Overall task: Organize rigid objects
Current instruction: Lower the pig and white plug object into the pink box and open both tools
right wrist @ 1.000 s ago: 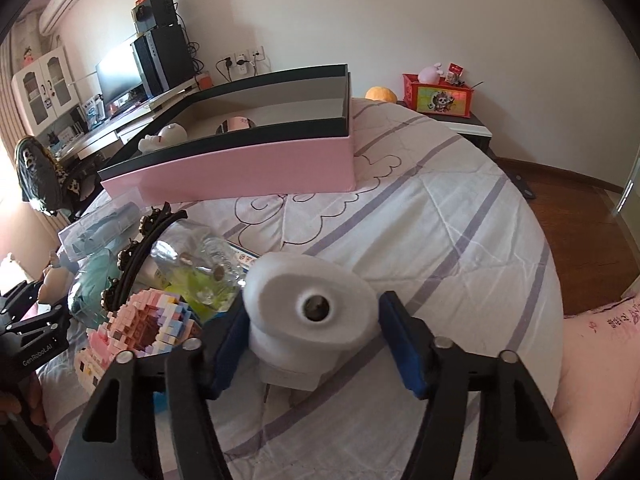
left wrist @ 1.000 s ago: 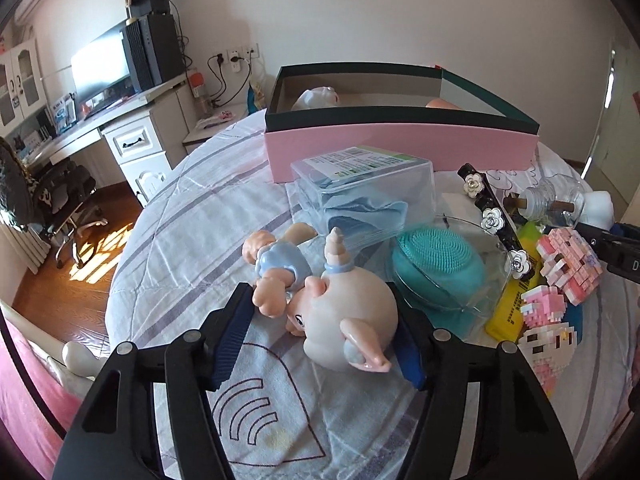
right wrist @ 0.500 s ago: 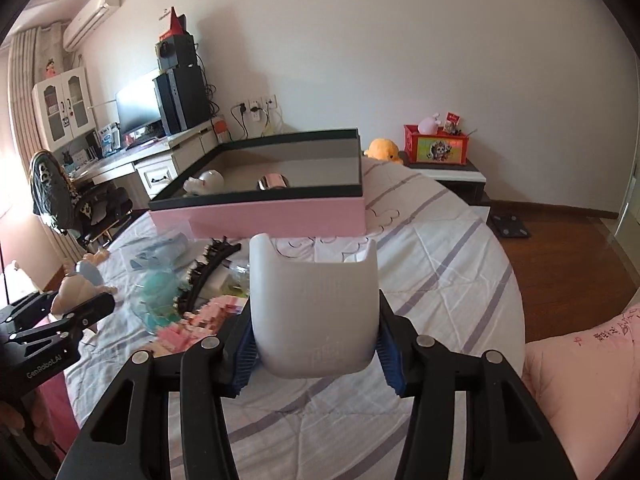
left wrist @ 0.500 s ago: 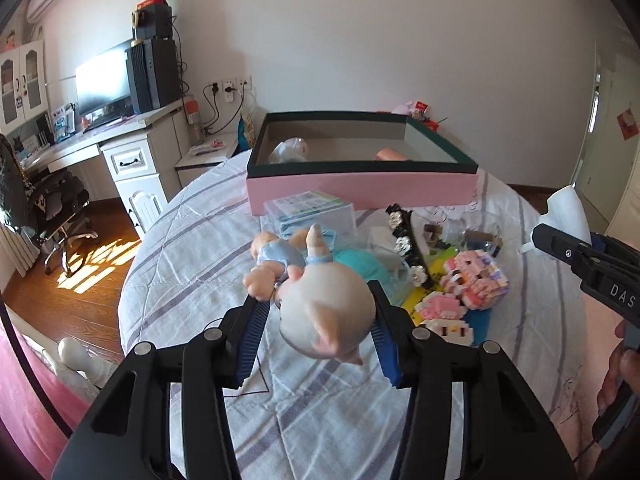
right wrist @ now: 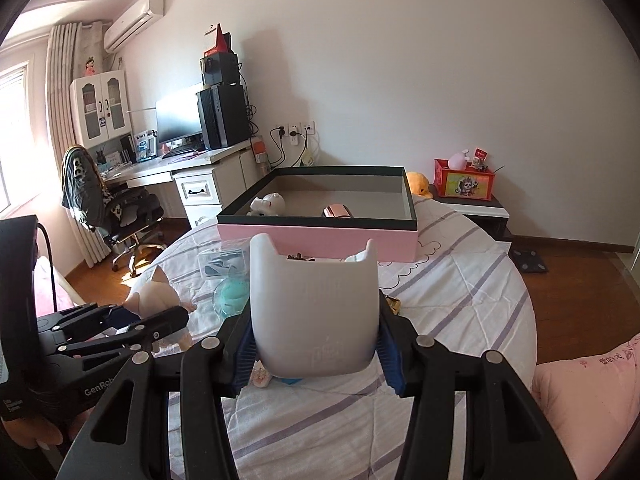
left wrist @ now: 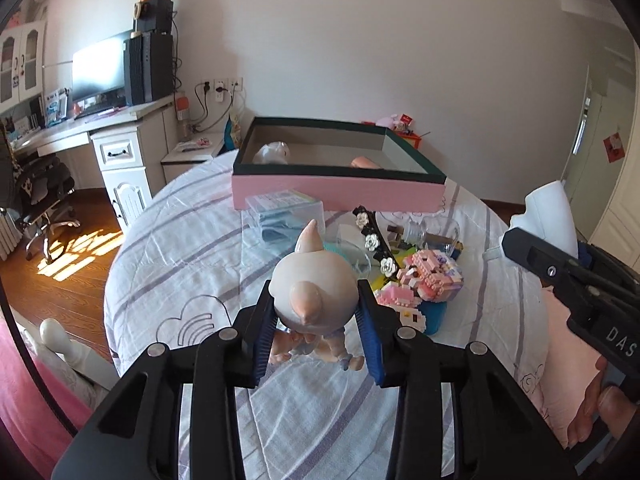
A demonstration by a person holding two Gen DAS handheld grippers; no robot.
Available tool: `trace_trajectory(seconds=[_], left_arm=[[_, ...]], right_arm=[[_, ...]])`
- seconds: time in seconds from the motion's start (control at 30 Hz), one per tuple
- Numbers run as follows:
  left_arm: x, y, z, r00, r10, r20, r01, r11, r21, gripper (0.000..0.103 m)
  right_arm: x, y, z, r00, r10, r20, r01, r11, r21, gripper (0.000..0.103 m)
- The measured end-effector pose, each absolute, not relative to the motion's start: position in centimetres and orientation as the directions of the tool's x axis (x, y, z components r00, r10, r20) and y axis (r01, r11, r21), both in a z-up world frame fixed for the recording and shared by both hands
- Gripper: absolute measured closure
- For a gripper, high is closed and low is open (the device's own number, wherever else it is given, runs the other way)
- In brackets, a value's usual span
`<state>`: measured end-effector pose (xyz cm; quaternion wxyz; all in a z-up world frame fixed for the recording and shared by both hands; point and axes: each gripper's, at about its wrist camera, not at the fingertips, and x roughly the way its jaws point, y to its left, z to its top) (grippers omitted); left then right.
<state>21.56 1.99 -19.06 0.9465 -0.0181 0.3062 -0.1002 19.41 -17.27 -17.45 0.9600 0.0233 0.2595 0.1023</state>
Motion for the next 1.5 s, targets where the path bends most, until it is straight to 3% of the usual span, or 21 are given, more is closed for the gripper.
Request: trace_trajectory(seconds=[0.3,0.5,1.07,1.33,1.5], left_arm=[[17.4,0.2,-12.1,0.916,-0.148,-0.373,0.154,0.988,-0.014,0.065],[15.8,-0.7,-10.0,0.941,-0.134,-0.312,0.145,0.989,0.011,0.065],[18.2,-1.7,-9.3,0.932,-0.157,-0.326,0.172,0.985,0.018,0.065],[28.0,-2.3,-7.5,0.910,-0.207,-0.359,0.236,0.971,0.037,0.065],[36.9,-2.8,-8.4,0.861,-0.213,-0.462,0.254,0.967,0.028,0.065]], right_arm=[[17.4,-16.4,-13.7,0.905,0.189,-0.381,-0.176,0.982,0.068,0.051],[16.1,-16.0,-11.2,0.928,0.187,-0.321,-0.178,0.982,0.055,0.051],[18.5,-15.8,-10.8,0.927,0.185,-0.327,-0.188,0.982,0.025,0.050],[26.7,-16.1,-8.9,0.917,0.170,-0.359,-0.201,0.978,-0.048,0.051],[34.8,-16.2,-9.5,0.878,0.180,-0.444,-0.230,0.971,-0.060,0.050]])
